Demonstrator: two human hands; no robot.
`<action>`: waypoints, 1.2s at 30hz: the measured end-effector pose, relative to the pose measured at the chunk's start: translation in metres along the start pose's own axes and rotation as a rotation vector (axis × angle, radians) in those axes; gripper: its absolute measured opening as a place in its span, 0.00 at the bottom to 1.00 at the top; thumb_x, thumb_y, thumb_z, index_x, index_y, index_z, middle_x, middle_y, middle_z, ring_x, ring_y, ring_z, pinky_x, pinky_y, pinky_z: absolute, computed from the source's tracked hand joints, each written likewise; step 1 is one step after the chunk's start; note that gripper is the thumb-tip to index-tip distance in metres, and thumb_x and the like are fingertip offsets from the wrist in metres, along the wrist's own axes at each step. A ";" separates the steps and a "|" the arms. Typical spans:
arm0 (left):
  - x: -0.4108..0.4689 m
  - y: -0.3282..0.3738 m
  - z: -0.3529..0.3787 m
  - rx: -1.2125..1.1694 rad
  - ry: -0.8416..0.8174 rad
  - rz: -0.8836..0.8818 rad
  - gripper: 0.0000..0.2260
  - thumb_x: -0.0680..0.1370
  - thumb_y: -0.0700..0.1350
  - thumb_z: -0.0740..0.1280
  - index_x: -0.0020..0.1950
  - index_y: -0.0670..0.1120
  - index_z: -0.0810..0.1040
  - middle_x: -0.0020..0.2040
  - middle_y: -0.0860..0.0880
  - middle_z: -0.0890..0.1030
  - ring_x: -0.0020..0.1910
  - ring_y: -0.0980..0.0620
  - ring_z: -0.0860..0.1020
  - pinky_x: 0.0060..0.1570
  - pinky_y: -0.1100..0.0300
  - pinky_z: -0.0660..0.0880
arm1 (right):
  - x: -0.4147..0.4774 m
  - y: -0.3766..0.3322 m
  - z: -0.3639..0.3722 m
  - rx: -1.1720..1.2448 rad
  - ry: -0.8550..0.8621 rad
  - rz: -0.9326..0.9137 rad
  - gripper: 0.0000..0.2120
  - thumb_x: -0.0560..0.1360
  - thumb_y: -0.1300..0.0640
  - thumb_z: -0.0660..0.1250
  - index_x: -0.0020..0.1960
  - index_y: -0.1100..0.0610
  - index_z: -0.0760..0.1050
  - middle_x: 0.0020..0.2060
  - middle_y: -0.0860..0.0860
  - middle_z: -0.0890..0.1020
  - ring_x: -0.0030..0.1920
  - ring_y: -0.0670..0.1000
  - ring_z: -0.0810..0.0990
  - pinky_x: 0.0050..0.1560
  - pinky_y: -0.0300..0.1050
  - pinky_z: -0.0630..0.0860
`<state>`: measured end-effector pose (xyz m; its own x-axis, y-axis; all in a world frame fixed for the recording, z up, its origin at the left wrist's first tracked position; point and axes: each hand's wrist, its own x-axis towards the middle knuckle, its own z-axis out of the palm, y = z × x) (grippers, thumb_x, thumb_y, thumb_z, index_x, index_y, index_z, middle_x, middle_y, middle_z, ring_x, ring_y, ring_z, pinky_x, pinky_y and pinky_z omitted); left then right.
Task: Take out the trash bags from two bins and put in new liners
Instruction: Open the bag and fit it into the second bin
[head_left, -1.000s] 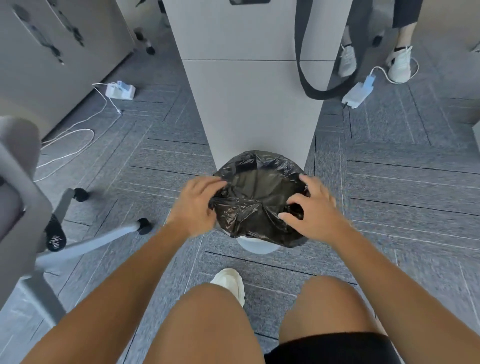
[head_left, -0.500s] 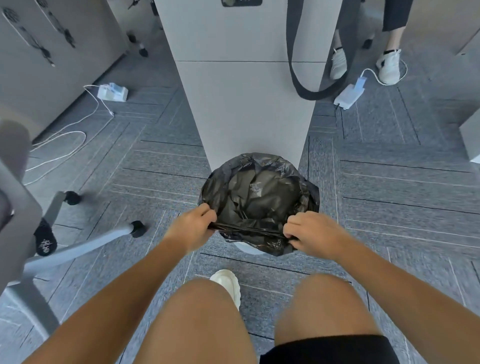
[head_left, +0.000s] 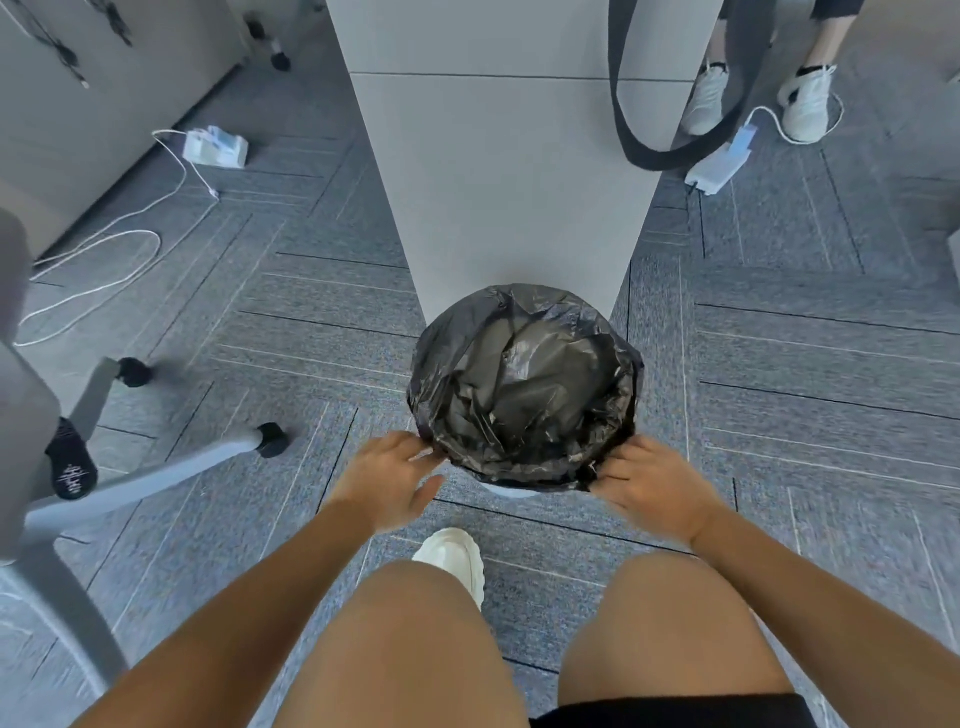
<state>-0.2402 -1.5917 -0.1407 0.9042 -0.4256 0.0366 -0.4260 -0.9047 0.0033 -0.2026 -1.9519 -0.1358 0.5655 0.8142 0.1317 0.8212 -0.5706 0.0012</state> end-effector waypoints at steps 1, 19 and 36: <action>0.000 0.002 0.001 -0.008 -0.096 -0.020 0.21 0.79 0.57 0.55 0.59 0.49 0.82 0.55 0.46 0.84 0.55 0.43 0.81 0.50 0.46 0.80 | 0.000 0.002 0.002 0.004 -0.035 0.063 0.12 0.62 0.59 0.79 0.44 0.49 0.85 0.40 0.45 0.85 0.43 0.52 0.83 0.53 0.47 0.72; 0.116 0.001 -0.068 -0.228 0.109 0.077 0.11 0.75 0.42 0.67 0.57 0.45 0.81 0.56 0.46 0.80 0.58 0.44 0.76 0.60 0.46 0.74 | 0.107 0.017 -0.071 0.296 -0.290 0.416 0.14 0.80 0.52 0.61 0.64 0.51 0.75 0.59 0.50 0.76 0.59 0.54 0.76 0.59 0.52 0.74; 0.167 -0.024 -0.038 -0.359 -0.105 -0.372 0.30 0.80 0.54 0.61 0.79 0.53 0.52 0.72 0.46 0.62 0.62 0.42 0.74 0.55 0.46 0.77 | 0.107 0.063 -0.024 0.761 0.006 1.020 0.12 0.80 0.54 0.64 0.59 0.39 0.76 0.62 0.52 0.72 0.57 0.53 0.76 0.55 0.42 0.68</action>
<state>-0.0804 -1.6405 -0.0970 0.9868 -0.0934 -0.1321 -0.0434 -0.9395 0.3397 -0.0918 -1.9030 -0.0981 0.9652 0.0422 -0.2581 -0.1472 -0.7279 -0.6697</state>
